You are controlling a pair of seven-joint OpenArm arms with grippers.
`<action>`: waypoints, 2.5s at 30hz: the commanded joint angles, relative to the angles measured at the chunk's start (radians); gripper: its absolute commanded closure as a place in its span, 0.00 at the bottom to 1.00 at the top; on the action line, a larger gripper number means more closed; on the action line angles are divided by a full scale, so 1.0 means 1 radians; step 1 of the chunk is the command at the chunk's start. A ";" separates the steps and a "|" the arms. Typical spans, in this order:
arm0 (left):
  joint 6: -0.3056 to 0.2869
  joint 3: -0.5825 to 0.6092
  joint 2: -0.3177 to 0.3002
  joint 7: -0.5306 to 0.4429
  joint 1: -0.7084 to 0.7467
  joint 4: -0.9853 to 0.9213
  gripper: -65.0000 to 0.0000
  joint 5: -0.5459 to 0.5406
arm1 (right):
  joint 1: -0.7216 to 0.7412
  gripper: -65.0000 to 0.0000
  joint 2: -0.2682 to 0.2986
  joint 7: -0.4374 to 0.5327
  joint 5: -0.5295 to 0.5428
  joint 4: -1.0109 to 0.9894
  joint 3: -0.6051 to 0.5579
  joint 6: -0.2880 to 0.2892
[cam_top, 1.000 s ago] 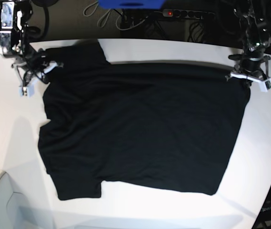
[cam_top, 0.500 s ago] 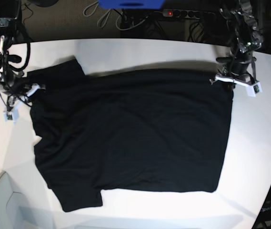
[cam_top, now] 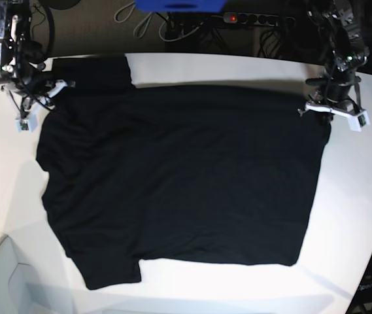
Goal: Layout the t-shirt on the table in an organized manner, then fold the t-shirt properly
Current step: 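Release the shirt edge and regrasp it with both grippers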
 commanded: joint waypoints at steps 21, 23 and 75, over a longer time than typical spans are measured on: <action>-0.004 -0.047 -0.014 0.046 0.009 0.035 0.64 -0.005 | -0.046 0.63 -0.014 -0.013 0.001 0.048 0.089 -0.006; -0.004 -0.057 -0.016 0.046 0.011 0.053 0.57 -0.005 | -0.075 0.62 -0.046 0.015 0.001 0.104 0.152 -0.004; -0.202 -0.130 -0.019 0.041 -0.020 -0.165 0.57 0.126 | -0.203 0.58 -0.155 0.107 0.000 0.013 0.115 -0.003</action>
